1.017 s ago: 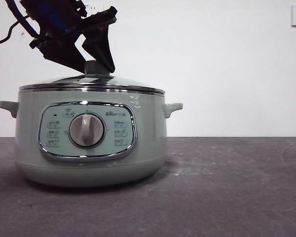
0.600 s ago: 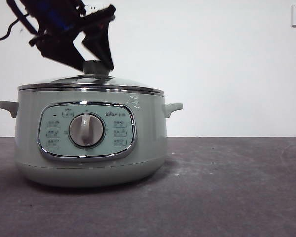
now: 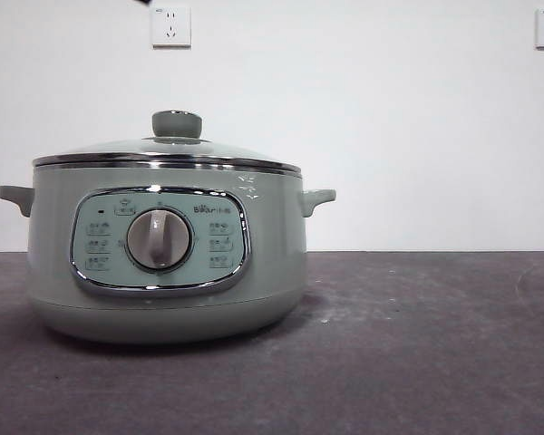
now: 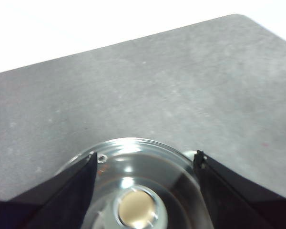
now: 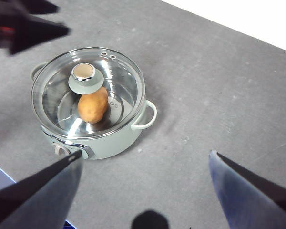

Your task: Pick up the potato,open the lid,put the potato in the pot,close the lid

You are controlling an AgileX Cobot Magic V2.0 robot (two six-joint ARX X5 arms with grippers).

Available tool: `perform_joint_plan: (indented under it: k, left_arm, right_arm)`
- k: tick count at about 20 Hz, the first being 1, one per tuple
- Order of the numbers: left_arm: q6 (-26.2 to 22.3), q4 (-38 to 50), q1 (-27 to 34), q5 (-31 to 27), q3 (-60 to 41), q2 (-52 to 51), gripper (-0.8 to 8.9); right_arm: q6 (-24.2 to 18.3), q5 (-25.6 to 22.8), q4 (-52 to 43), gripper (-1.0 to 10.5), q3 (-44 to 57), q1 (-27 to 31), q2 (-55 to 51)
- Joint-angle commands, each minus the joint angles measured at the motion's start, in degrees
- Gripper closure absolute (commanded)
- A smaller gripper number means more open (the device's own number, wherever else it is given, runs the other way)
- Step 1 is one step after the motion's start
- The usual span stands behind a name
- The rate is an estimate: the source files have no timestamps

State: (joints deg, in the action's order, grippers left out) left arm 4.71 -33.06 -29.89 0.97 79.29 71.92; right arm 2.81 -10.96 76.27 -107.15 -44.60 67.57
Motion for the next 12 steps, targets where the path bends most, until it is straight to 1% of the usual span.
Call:
perform_joint_plan:
  k: [1, 3, 4, 5, 6, 8, 9, 12]
  left_arm:
    - [-0.3, -1.2, -0.9, 3.0, 0.3, -3.6, 4.68]
    - [-0.5, -2.9, -1.8, 4.7, 0.3, -7.3, 4.69]
    - [-1.4, -3.8, -2.4, 4.8, 0.3, -9.3, 4.73]
    - [-1.9, -4.7, -3.0, 4.7, 0.3, -10.8, 4.90]
    - [-2.6, -6.1, -3.8, 4.6, 0.3, -12.7, 5.93]
    - [-4.8, -8.7, -5.2, 3.8, 0.3, -15.3, 8.43]
    - [-4.8, -9.9, -5.8, 2.2, 0.2, -16.4, 8.22]
    - [-5.0, -10.5, -8.0, -4.0, -2.6, -20.7, 8.22]
  right_arm:
    - [0.7, -0.1, -0.6, 5.1, 0.7, 0.0, -0.1]
    - [0.5, -0.1, -1.1, 5.1, 1.7, 0.0, -0.1]
    - [0.3, -0.1, -1.3, 5.3, 2.6, 0.0, -0.2]
    - [0.3, -0.1, -1.7, 6.0, 3.6, 0.0, -0.6]
    - [0.3, -0.1, -3.3, 7.1, 5.5, 0.0, -1.4]
    - [0.3, -0.1, -7.7, 9.0, 10.0, 0.0, -3.4]
    - [0.3, -0.1, -10.6, 9.7, 13.0, 0.0, -4.8]
    - [0.3, -0.1, -21.7, 9.6, 24.7, 0.0, -10.8]
